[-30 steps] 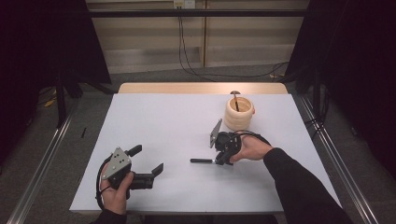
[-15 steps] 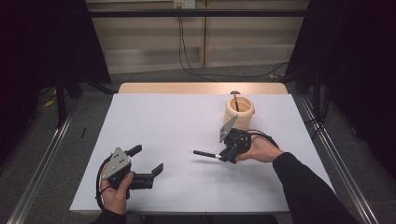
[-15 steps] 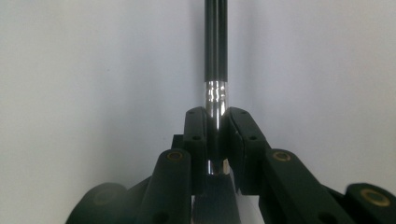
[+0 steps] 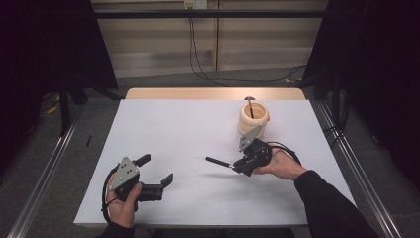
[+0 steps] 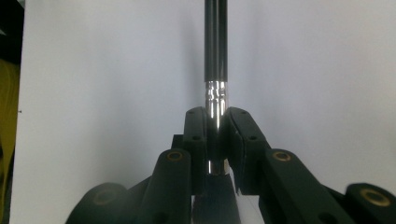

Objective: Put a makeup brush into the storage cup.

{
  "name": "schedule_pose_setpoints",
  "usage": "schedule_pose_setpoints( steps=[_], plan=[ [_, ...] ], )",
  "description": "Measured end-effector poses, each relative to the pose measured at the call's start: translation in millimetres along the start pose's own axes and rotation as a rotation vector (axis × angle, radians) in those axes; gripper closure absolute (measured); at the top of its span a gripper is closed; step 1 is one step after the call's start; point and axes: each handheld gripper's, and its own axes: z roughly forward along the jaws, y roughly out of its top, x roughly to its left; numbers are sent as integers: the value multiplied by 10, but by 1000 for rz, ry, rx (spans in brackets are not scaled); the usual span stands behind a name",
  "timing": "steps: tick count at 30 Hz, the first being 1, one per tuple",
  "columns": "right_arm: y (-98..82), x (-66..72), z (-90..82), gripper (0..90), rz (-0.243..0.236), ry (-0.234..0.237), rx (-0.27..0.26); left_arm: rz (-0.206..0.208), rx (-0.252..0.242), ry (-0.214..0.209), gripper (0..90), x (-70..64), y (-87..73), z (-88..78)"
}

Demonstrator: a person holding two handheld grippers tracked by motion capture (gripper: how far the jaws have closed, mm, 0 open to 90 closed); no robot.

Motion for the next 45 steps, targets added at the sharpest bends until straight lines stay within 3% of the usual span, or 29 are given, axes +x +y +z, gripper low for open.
schedule_pose_setpoints(
  steps=[4, 10, 17, 25, 35, 45],
  plan=[
    [-48, 2, -31, 778, 12, -8, -32, 7, -6, 2, 13, -7, 5, -5],
    [-145, 23, -119, 778, 66, -12, -102, -2, -8, 3, 13, -8, 2, -4],
    [-211, 158, -283, 779, 42, -84, -220, 0, -7, 5, 13, -11, 5, -5],
    [-309, 182, -417, 779, 92, -105, -320, 2, -9, 3, 13, -9, 6, -3],
    [-378, 243, -516, 778, 122, -124, -428, -5, -12, -2, 13, -11, 5, -3],
    [-404, 310, -730, 778, 120, -156, -585, -6, -14, -10, 12, -9, 11, 1]
  ],
)
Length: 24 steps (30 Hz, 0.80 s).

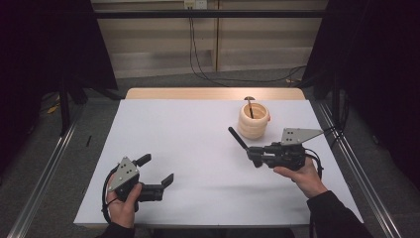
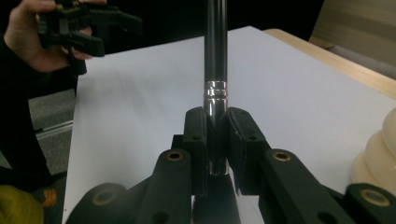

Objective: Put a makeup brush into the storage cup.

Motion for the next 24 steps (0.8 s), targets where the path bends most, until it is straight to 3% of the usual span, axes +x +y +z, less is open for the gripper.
schedule_pose_setpoints(
  steps=[7, 9, 12, 18, 24],
  plan=[
    [71, 23, -96, 778, 3, 13, -87, -3, -8, -14, 12, -23, 2, 11],
    [90, 23, -131, 778, -5, 16, -90, -3, -5, -8, 12, -21, 3, 7],
    [108, 26, -176, 778, 0, 17, -69, -7, -6, -12, 11, -26, 5, 7],
    [166, 90, -180, 778, -33, 52, -31, -10, -2, 5, 9, -25, 13, 1],
    [221, 117, -139, 778, -78, 71, 56, -13, -1, -6, 12, -13, 27, 9]
  ],
)
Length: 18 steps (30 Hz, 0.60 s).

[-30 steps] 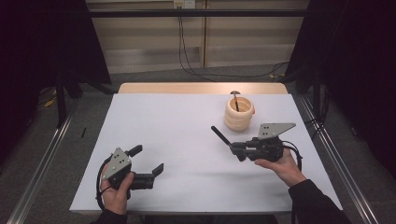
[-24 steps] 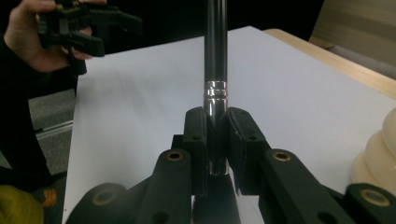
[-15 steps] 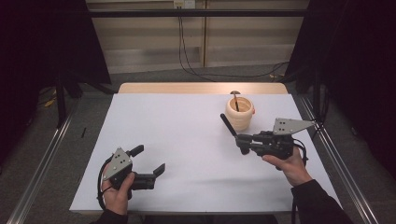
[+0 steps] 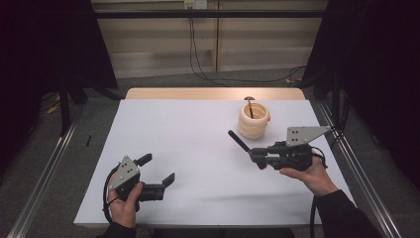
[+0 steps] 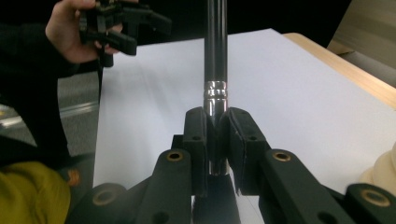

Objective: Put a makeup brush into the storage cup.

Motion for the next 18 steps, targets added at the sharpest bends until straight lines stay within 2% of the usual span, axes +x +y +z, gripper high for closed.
schedule_pose_setpoints(
  steps=[3, 6, 7, 12, 16, 18],
  plan=[
    [47, 0, 30, 778, -28, 7, 48, -8, 6, 10, 15, 9, 12, 2],
    [84, -3, 70, 778, -54, 15, 103, 0, 15, 2, 14, 14, 39, 11],
    [93, -6, 84, 778, -61, 21, 120, -9, 15, -1, 14, 6, 49, 21],
    [122, -7, 155, 778, -88, 43, 190, 15, 39, -34, 13, -16, 100, 67],
    [145, -2, 199, 778, -102, 58, 236, 16, 68, -88, 13, -39, 145, 95],
    [160, -2, 226, 778, -108, 63, 257, 9, 68, -101, 14, -38, 155, 119]
  ],
)
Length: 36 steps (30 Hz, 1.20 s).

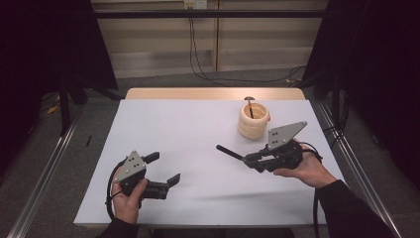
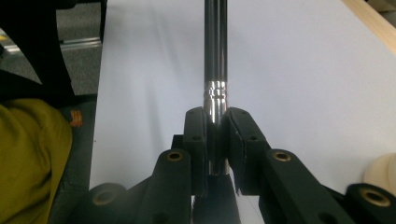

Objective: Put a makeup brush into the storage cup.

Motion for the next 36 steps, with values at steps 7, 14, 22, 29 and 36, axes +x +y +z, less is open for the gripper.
schedule_pose_setpoints(
  steps=[7, 14, 22, 29, 36],
  plan=[
    [42, -18, 132, 777, -23, 22, 89, -6, 30, -4, 20, 37, 19, 52],
    [99, 31, 264, 778, -60, 52, 178, 10, 70, -44, 20, 23, 71, 116],
    [147, 29, 330, 778, -79, 60, 233, 22, 117, -98, 17, -5, 178, 193],
    [119, -23, 424, 777, -89, 69, 304, 10, 137, -137, 18, -18, 237, 303],
    [124, 1, 539, 777, -101, 102, 360, 83, 197, -196, 27, -96, 285, 399]
  ],
)
